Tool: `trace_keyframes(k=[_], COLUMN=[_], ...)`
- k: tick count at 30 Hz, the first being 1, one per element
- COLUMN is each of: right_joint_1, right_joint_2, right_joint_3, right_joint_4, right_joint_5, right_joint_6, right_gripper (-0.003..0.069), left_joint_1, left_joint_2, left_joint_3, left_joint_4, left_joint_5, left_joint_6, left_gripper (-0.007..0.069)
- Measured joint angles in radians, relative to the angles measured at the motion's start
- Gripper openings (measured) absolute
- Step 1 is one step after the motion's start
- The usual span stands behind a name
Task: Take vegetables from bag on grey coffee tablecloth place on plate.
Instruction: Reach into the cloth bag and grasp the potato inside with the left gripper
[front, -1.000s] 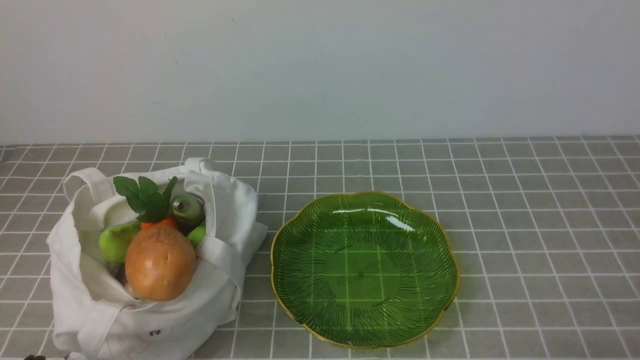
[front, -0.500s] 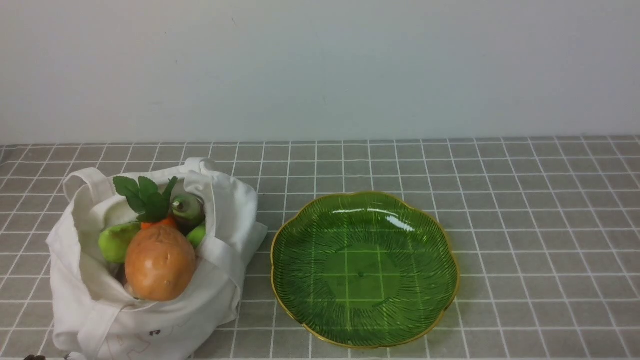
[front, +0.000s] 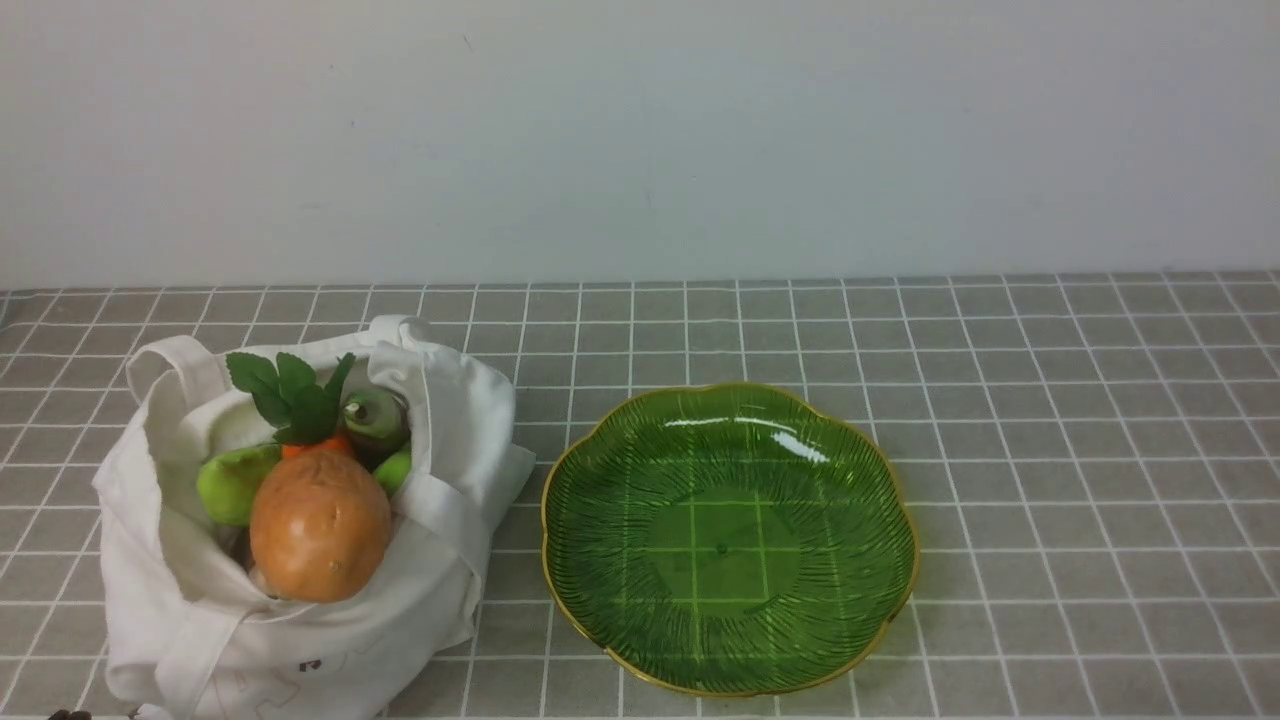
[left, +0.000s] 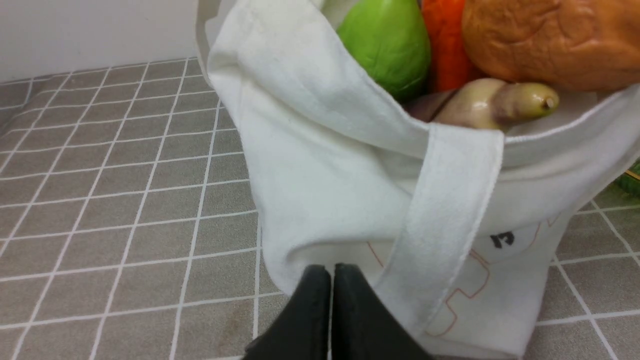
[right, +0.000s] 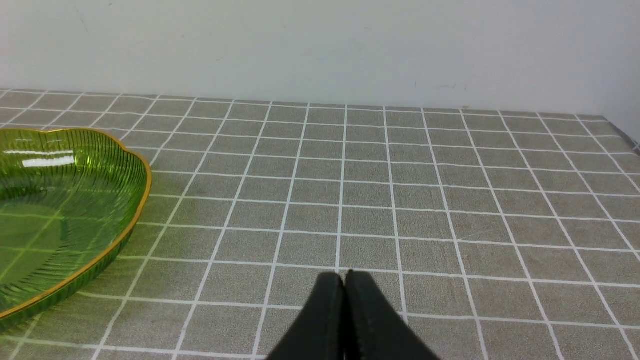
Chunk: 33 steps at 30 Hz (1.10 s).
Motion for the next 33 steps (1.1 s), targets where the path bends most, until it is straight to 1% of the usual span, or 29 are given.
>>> trace_keyframes(k=[21,23,25,26,28,29,30,33], right_joint_1=[0.000,0.000,0.000,0.000,0.000,0.000,0.000,0.000], right_joint_2=[0.000,0.000,0.000,0.000,0.000,0.000,0.000,0.000], right_joint_3=[0.000,0.000,0.000,0.000,0.000,0.000,0.000,0.000], right_joint_4=[0.000,0.000,0.000,0.000,0.000,0.000,0.000,0.000], right_joint_5=[0.000,0.000,0.000,0.000,0.000,0.000,0.000,0.000], right_joint_6=[0.000,0.000,0.000,0.000,0.000,0.000,0.000,0.000], right_gripper=[-0.0015,-0.0015,-0.0015,-0.0015,-0.0015,-0.0015,-0.0015,-0.0015], left_joint_1=[0.000,0.000,0.000,0.000,0.000,0.000,0.000,0.000], left_joint_2=[0.000,0.000,0.000,0.000,0.000,0.000,0.000,0.000], left_joint_3=[0.000,0.000,0.000,0.000,0.000,0.000,0.000,0.000], left_joint_4=[0.014,-0.033,-0.133,-0.144,-0.288,-0.309,-0.376,-0.469], left_joint_5=[-0.012,-0.068,-0.144,-0.144,-0.230,-0.236,-0.276,-0.329], left_joint_6=[-0.003,-0.044,-0.116,-0.124,-0.212,-0.223,-0.253,-0.272], left_gripper=[-0.0008,-0.0008,-0.0008,-0.0008,-0.0008,-0.0008,-0.0008,-0.0008])
